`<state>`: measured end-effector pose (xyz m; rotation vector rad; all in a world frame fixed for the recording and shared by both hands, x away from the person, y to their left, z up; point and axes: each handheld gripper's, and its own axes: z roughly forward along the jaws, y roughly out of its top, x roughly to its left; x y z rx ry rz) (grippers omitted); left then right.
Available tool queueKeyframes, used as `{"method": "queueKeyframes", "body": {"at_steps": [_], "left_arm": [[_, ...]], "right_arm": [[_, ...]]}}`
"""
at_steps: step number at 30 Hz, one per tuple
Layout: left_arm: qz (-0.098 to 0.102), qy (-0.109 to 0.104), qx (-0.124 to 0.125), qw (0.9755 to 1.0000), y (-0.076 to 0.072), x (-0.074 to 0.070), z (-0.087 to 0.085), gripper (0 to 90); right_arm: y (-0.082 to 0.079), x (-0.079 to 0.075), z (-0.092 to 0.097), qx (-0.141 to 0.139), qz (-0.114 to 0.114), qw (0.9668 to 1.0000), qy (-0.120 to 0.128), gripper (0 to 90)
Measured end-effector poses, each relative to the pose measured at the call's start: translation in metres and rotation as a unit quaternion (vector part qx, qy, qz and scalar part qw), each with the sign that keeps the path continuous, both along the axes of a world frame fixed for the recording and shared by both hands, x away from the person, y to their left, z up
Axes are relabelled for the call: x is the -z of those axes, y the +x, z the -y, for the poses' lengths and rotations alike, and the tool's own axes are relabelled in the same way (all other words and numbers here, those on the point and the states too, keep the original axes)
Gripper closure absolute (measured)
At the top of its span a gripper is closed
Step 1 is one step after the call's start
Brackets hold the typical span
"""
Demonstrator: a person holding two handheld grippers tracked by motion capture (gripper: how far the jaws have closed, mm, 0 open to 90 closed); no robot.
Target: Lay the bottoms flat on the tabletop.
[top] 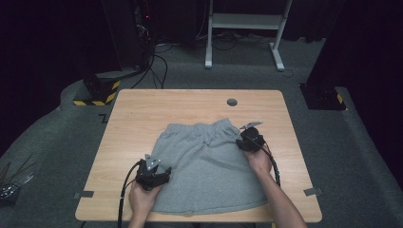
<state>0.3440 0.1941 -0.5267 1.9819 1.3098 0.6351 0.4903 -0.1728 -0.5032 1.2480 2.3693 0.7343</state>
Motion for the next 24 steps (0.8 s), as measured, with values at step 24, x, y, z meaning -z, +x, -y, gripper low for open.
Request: {"method": "queueKeyframes", "body": {"at_steps": [24], "left_arm": [[-0.005,-0.006,-0.005,1.0000,0.046,0.000,0.009,30.3]], "right_arm": [[-0.057,0.007,0.056,0.001,0.041,0.9987,0.028,80.0]]}}
